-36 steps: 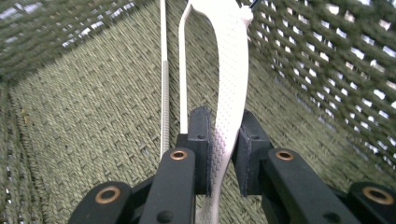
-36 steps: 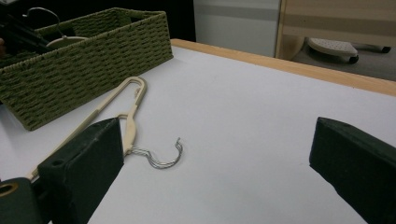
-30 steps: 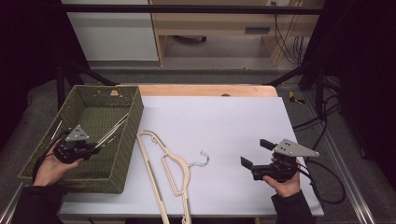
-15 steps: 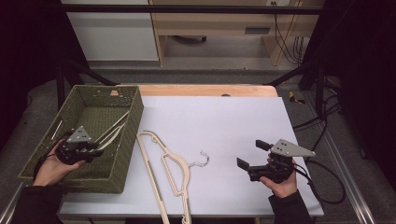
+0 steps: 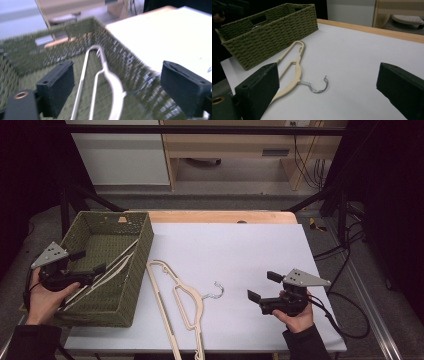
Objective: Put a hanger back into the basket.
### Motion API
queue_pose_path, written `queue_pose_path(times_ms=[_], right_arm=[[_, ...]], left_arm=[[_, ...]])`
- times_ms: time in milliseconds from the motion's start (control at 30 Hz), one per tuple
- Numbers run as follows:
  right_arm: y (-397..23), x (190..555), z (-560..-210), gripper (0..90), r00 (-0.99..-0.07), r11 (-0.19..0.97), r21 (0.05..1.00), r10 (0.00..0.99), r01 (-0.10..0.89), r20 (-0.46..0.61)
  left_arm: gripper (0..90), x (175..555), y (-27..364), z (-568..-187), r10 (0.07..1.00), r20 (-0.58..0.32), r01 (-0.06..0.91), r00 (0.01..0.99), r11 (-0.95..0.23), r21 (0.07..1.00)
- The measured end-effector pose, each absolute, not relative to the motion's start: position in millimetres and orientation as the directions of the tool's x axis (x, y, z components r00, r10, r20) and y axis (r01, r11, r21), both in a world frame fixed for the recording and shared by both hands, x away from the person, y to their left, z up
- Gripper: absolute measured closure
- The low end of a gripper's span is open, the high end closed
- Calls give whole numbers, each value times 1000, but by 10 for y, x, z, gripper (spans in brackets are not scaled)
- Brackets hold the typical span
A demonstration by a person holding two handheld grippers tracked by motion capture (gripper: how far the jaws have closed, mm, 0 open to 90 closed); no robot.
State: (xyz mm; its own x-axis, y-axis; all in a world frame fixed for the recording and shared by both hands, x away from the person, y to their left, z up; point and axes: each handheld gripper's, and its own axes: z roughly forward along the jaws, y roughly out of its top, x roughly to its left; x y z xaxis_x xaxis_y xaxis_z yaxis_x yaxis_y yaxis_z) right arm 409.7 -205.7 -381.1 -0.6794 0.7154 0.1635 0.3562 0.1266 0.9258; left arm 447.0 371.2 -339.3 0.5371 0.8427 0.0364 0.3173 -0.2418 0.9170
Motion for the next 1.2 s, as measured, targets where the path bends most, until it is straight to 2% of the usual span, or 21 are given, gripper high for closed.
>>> queue_pose_path(times_ms=[200, 567, 967, 1200], right_arm=[[-1948, 4094, -3813, 74, -693, 152, 918, 703, 365, 159], [-1923, 4085, -3822, 62, -689, 172, 920, 713, 353, 131], [-2048, 4068, -3800, 50, -667, 158, 928, 736, 337, 116], [-2058, 4062, -3794, 50, -665, 162, 929, 738, 333, 110]], left_arm=[[97, 4242, 3388, -3243, 809, -18, 229, 588, -145, 963], [96, 4175, 2502, -3313, 715, 7, 188, 699, -193, 963], [96, 4269, 1872, -3599, 648, 2, 217, 762, -258, 942], [96, 4361, 1697, -3706, 641, -8, 242, 767, -278, 929]])
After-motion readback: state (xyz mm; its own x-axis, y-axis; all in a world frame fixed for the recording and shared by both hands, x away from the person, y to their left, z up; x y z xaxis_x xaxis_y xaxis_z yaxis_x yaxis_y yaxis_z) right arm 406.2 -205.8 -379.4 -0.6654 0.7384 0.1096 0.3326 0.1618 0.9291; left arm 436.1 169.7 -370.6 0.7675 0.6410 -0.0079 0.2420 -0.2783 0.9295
